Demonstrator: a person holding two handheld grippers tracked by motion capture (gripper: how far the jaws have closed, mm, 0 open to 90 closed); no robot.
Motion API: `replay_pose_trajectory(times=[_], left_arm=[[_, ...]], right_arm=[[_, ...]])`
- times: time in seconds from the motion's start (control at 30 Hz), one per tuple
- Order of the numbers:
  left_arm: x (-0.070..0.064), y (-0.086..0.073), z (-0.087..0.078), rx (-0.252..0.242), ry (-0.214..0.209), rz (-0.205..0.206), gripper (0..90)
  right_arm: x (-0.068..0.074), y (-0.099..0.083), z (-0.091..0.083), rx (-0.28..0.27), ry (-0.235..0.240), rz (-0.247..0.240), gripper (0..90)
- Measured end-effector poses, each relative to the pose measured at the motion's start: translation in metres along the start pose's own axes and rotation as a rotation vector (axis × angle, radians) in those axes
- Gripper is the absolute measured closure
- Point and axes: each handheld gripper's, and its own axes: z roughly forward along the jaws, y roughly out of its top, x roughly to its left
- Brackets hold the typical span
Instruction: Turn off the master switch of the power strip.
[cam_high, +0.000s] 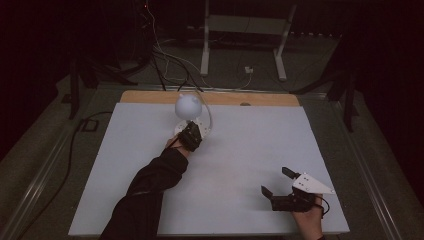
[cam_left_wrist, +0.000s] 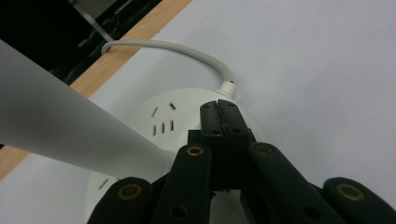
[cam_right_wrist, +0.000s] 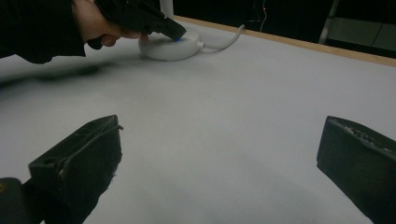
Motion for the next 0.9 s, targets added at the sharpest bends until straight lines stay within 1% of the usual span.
replay_pose_trajectory(times=[0.1,0.2,0.27,0.3,0.37,0.4,0.47,0.5,0.57,0.6,0.63,0.8,0.9], left_arm=[[0.0013,0.0028,0.0002,0.02,-0.013,0.02,90.0],[0.0039,0.0057,0.0012,0.048,-0.038,0.03,90.0],[0.0039,0.0073,0.0013,0.058,-0.037,0.052,90.0],[0.004,0.0079,0.0013,0.063,-0.037,0.047,90.0],[0.0029,0.0083,0.0013,0.064,-0.031,0.06,90.0],[0.0029,0.0078,0.0013,0.061,-0.03,0.051,90.0],[0.0033,0.0081,0.001,0.064,-0.032,0.048,90.0],[0.0028,0.0085,0.0012,0.065,-0.029,0.057,90.0],[0.002,0.0097,0.0015,0.073,-0.023,0.059,90.0],[0.0019,0.0093,0.0016,0.068,-0.022,0.063,90.0],[0.0024,0.009,0.0016,0.065,-0.024,0.059,90.0],[0.0011,0.0087,0.0019,0.06,-0.014,0.073,90.0],[0.0023,0.0073,0.0021,0.049,-0.017,0.05,90.0]], right_arm=[[-0.0001,-0.0001,0.0001,0.0,0.001,0.0,0.0],[0.0,-0.0001,0.0002,0.0,0.001,0.001,0.0],[0.0,0.0001,0.0002,0.0,0.001,0.0,0.0],[0.0001,0.0002,0.0,-0.001,0.002,-0.002,0.0],[-0.0001,0.0001,-0.0001,0.0,-0.001,0.0,0.0],[-0.0001,0.0001,-0.0001,0.0,-0.001,0.0,0.0],[-0.0003,-0.0002,0.0001,0.003,-0.002,0.0,0.0],[-0.0004,-0.0001,-0.0001,0.001,-0.002,-0.001,0.0],[-0.0006,-0.0001,-0.0001,0.001,-0.003,0.0,0.0],[-0.001,-0.0002,0.0001,0.0,-0.002,0.0,0.0],[-0.0011,-0.0002,0.0002,0.001,-0.002,0.001,0.0],[-0.0006,0.0,-0.0001,-0.001,-0.002,0.001,0.0],[-0.0011,-0.0002,0.0,0.0,-0.003,0.0,0.0]])
